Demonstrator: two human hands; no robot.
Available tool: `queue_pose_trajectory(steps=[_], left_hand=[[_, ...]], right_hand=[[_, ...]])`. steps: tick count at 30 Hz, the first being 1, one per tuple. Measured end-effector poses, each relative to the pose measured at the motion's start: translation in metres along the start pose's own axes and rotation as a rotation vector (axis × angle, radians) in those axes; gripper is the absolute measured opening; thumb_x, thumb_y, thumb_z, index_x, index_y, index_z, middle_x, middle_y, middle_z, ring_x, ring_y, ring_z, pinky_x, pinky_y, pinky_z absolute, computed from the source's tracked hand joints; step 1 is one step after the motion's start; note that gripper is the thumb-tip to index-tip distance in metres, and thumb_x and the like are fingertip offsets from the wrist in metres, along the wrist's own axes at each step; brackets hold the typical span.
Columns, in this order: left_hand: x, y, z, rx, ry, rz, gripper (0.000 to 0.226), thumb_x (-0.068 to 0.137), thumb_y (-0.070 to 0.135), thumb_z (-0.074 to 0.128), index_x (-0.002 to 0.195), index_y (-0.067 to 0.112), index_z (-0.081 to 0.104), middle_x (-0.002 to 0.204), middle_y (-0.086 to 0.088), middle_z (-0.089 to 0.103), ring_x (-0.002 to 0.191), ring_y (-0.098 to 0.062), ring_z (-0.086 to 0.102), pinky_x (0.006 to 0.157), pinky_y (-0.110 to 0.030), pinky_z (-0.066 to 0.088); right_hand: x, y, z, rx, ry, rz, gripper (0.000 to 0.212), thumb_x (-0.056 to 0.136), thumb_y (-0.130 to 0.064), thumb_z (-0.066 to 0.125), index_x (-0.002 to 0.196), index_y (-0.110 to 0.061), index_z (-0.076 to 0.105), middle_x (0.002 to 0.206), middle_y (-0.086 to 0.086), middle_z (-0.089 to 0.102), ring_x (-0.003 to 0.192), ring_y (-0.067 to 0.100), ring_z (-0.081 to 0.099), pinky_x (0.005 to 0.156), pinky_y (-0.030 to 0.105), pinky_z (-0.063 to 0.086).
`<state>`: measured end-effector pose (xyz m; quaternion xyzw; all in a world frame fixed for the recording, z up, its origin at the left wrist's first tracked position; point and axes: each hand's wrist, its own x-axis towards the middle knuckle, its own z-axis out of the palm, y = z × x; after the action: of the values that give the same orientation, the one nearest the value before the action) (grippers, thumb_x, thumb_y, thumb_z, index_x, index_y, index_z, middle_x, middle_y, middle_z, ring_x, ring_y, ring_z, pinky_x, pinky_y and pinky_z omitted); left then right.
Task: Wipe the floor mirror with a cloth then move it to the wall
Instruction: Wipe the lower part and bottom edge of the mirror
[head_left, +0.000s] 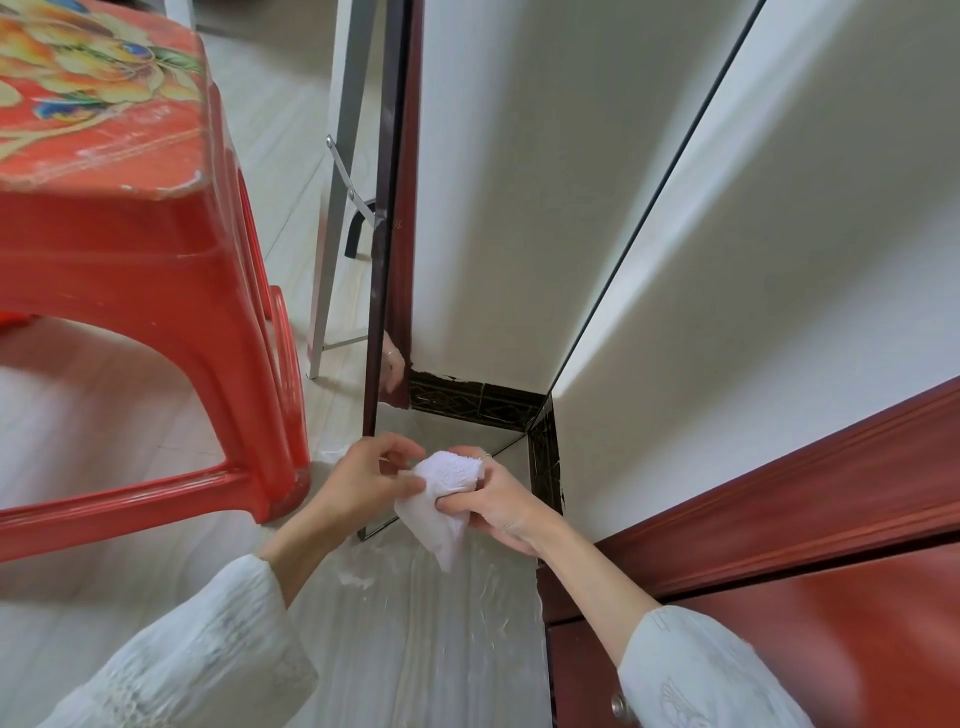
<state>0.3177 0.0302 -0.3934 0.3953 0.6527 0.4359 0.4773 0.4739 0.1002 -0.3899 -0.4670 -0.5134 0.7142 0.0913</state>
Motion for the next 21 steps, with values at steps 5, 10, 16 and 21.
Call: queue_pose_trajectory(steps=[5, 10, 16, 21], left_hand=[[0.000, -0.009, 0.001, -0.106, 0.019, -0.074, 0.034, 0.075, -0.001, 0.069, 0.102, 0.008, 0.051, 0.097, -0.006, 0.054, 0.089, -0.020, 0.056, 0.070, -0.021, 0.046], [-0.001, -0.017, -0.001, -0.031, 0.051, -0.168, 0.034, 0.075, 0.015, 0.073, 0.100, 0.010, 0.050, 0.095, -0.003, 0.055, 0.089, -0.018, 0.054, 0.076, -0.026, 0.047], [-0.004, -0.008, 0.002, 0.115, 0.126, -0.139, 0.032, 0.080, 0.035, 0.067, 0.099, 0.009, 0.062, 0.094, -0.003, 0.062, 0.084, -0.014, 0.056, 0.066, -0.021, 0.041], [-0.007, 0.000, -0.004, 0.219, -0.152, -0.035, 0.021, 0.086, 0.025, 0.062, 0.102, 0.013, 0.068, 0.097, 0.001, 0.067, 0.091, -0.008, 0.058, 0.074, -0.017, 0.042]], right_hand=[[0.000, 0.005, 0.003, -0.134, -0.017, -0.027, 0.029, 0.079, 0.010, 0.061, 0.100, -0.010, 0.062, 0.085, -0.002, 0.066, 0.079, 0.006, 0.063, 0.075, 0.020, 0.052], [-0.003, 0.006, 0.006, -0.221, 0.013, -0.079, 0.021, 0.079, 0.004, 0.065, 0.086, -0.016, 0.064, 0.078, -0.006, 0.067, 0.076, 0.007, 0.063, 0.075, 0.022, 0.051], [-0.002, 0.005, 0.008, -0.138, 0.162, -0.131, 0.025, 0.077, -0.002, 0.070, 0.093, -0.019, 0.062, 0.092, 0.002, 0.066, 0.090, 0.016, 0.062, 0.083, 0.031, 0.051], [-0.001, 0.005, 0.002, -0.158, 0.201, -0.101, 0.027, 0.076, -0.001, 0.068, 0.097, -0.016, 0.060, 0.090, 0.004, 0.063, 0.088, 0.017, 0.057, 0.078, 0.029, 0.045]])
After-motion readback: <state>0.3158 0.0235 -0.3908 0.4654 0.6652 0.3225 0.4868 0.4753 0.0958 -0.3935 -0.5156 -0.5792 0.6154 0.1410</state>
